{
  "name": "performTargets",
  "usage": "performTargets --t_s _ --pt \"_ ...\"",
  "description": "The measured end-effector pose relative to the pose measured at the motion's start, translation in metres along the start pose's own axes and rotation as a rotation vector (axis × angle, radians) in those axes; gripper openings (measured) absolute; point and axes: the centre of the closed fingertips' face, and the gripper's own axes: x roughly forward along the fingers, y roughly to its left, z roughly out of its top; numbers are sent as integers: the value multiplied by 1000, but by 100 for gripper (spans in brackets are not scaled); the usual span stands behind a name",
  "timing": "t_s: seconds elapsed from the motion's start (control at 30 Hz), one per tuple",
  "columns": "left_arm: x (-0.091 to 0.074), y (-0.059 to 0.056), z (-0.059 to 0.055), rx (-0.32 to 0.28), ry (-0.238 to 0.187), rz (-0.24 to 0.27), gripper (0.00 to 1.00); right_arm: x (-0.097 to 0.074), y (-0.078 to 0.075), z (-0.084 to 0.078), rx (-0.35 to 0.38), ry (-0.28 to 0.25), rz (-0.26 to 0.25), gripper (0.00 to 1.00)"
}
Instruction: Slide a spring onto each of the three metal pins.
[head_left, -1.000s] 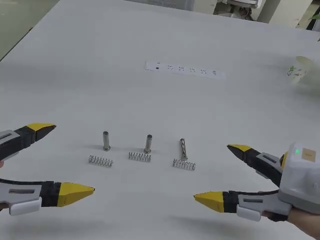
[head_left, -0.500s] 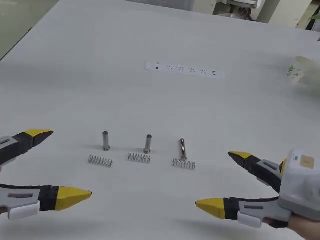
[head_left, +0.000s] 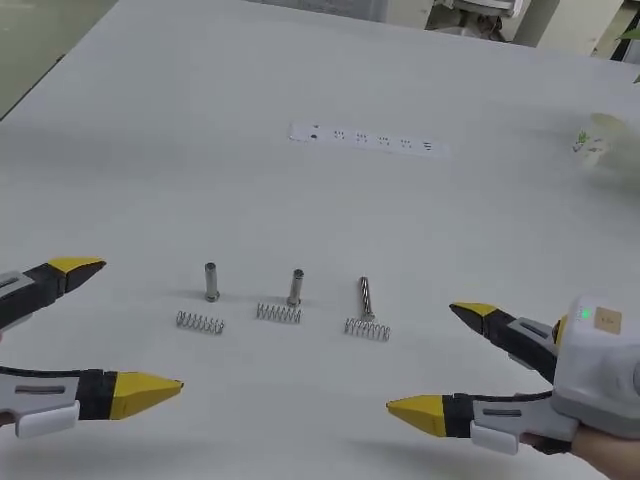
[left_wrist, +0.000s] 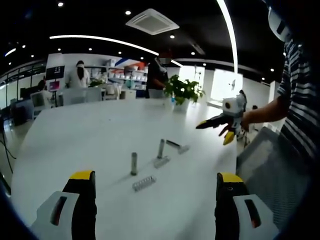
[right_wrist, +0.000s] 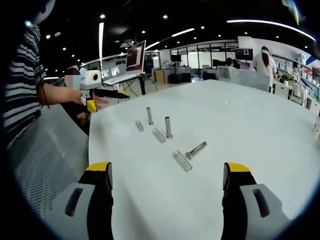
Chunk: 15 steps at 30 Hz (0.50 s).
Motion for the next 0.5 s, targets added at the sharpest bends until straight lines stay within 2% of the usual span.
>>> performTargets --t_s 0.13,0.5 --pt "0 0 1 -1 -2 0 97 -1 0 1 -5 5 1 91" --pt "-2 1 1 -3 -6 1 98 4 -4 17 4 -16 8 89"
